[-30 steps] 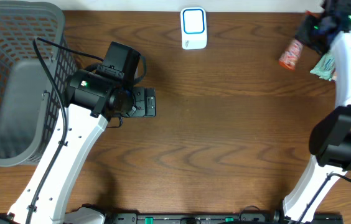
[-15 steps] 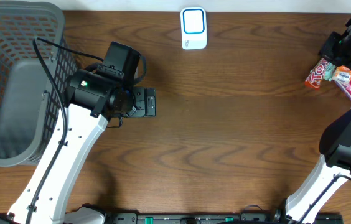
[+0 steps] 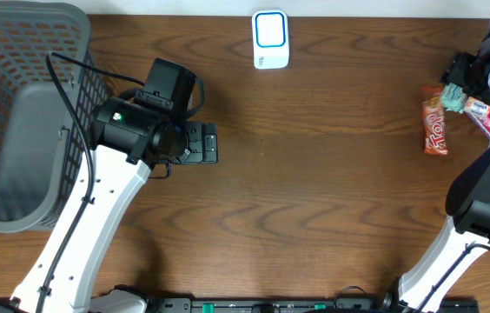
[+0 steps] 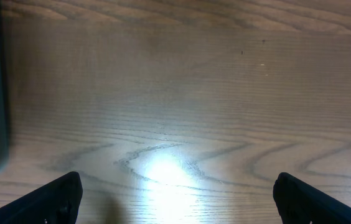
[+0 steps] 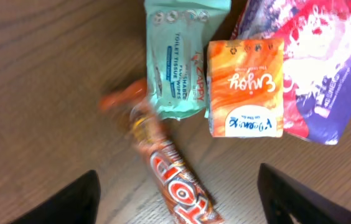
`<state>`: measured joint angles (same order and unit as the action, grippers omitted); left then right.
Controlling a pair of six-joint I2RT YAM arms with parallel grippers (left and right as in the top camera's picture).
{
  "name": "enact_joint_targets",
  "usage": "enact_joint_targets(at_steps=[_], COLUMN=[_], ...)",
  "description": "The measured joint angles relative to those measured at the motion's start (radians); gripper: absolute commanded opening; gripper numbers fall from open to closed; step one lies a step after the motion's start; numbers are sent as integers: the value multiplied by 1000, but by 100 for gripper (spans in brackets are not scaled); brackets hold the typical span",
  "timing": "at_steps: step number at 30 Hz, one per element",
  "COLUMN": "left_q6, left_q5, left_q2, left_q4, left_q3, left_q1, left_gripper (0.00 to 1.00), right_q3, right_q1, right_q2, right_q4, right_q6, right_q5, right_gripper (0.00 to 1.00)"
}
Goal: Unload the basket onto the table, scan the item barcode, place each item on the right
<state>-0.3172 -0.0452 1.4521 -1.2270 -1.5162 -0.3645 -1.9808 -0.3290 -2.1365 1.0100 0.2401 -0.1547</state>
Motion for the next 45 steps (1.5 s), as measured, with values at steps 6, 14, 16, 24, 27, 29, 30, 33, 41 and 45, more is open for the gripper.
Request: enact_joint_targets(at_steps=[6,14,16,24,27,29,30,33,41,45], left_q6=[0,0,0,0,0,0,0,0,0,0], left_q5=[0,0,0,0,0,0,0,0,0,0], left_q2=[0,0,0,0,0,0,0,0,0,0], left_q4=[0,0,0,0,0,0,0,0,1,0], left_q3=[0,0,0,0,0,0,0,0,0,0], left_q1=[0,0,0,0,0,0,0,0,0,0], left_gripper=[98,98,98,98,98,98,98,98,98,98], right_q3=[0,10,9,2,31,84,112,198,567,788], right_q1=[0,1,4,87,149,190,204,229,234,256], right_q2=[6,211,290,448,458,475,488,541,897,1036], right_q4=[40,77,109,264,278,272,268,246,46,-56], right_q6=[-3,3,8,37,39,41,41,41,42,45], right_q5=[27,147,186,245,249,244,244,244,256,283], right_gripper=[99,99,99,99,99,99,99,99,99,99])
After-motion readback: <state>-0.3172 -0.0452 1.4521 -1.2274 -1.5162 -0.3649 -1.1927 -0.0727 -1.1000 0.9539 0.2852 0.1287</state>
